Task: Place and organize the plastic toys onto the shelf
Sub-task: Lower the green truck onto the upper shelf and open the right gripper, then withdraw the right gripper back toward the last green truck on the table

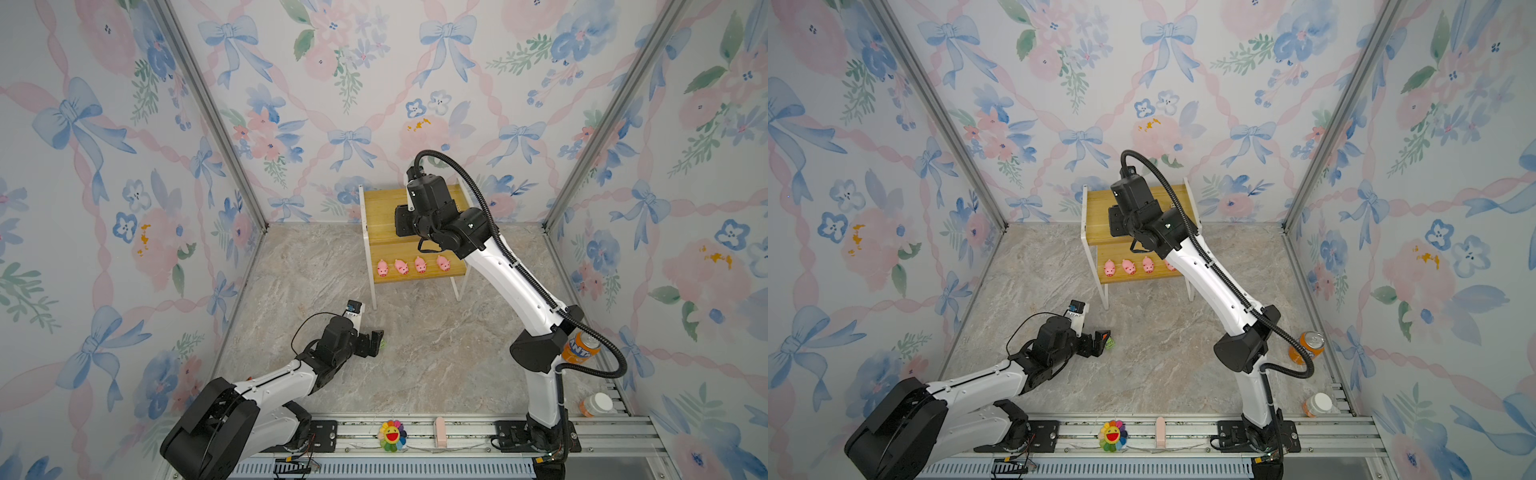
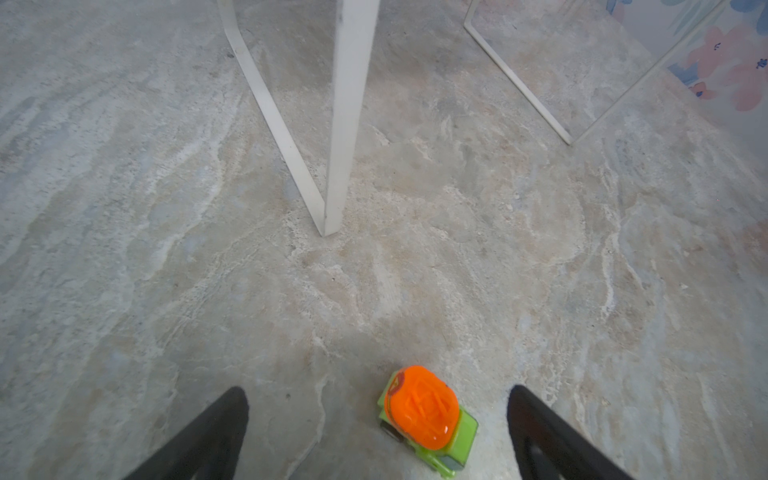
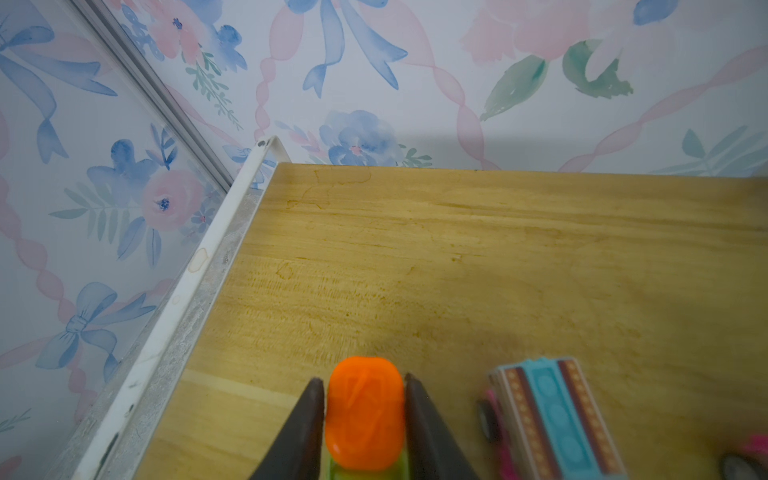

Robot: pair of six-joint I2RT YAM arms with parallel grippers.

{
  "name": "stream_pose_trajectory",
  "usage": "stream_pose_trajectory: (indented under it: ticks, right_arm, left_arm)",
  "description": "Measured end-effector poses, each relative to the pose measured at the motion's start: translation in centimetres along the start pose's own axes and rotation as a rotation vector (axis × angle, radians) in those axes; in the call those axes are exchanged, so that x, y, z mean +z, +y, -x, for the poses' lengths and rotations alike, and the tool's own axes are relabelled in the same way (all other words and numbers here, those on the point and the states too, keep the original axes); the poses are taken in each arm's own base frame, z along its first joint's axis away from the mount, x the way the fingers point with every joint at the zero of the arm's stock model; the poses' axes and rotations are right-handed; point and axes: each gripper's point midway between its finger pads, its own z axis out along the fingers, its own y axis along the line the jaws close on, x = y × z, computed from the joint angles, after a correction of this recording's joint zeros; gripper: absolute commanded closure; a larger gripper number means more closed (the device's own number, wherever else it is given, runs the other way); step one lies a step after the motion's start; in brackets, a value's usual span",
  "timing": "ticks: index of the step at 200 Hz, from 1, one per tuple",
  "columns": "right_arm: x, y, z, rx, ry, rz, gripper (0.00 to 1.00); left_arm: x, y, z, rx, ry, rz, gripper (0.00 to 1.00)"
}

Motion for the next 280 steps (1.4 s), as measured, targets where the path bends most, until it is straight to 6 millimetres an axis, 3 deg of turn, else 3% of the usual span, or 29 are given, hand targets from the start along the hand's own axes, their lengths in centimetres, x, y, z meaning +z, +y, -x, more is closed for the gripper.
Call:
stream_pose_trajectory:
  ticks: [30,59,147,160,177,210,228,245,255,280]
  right_arm:
    - [0.6,-0.3,-0.3,0.000,0.010,-0.009,0.63]
    - [0.8,-0.5,-0.3,-0.004,0.013,-0.009,0.53]
    - [0.0,0.2,-0.2,-0.107,0.007,0.011,0.42]
    - [-1.0,0.5,0.3,-0.138,-0.010,0.013,0.41]
    - [-3.8,1.5,1.1,-0.193,-0.047,0.027,0.38]
    - [-12.6,3.9,1.1,-0.305,-0.127,0.114,0.35]
    - [-16.9,3.5,-0.8,-0.326,-0.151,0.177,0.34]
    - [-18.7,1.4,-3.8,-0.308,-0.156,0.197,0.34]
    - [-18.5,0.3,-6.3,-0.296,-0.135,0.202,0.35]
    - [-15.5,-1.0,-14.7,-0.274,-0.016,0.205,0.35]
  left_arm:
    - [0.0,0.0,0.0,0.000,0.000,0.000,0.02]
    - [0.0,0.0,0.0,0.000,0.000,0.000,0.02]
    - [0.0,0.0,0.0,0.000,0.000,0.001,0.02]
    - [0.0,0.0,0.0,0.000,0.000,0.001,0.02]
    - [0.0,0.0,0.0,0.000,0.000,0.001,0.02]
    - [0.0,0.0,0.0,-0.001,0.000,0.001,0.02]
    - [0.0,0.2,0.0,-0.004,0.000,0.003,0.02]
    - [0.0,0.3,0.1,-0.007,-0.004,0.005,0.02]
    - [-0.1,0.3,0.3,-0.008,-0.009,0.004,0.02]
    - [-0.4,0.2,0.8,-0.010,-0.030,0.001,0.02]
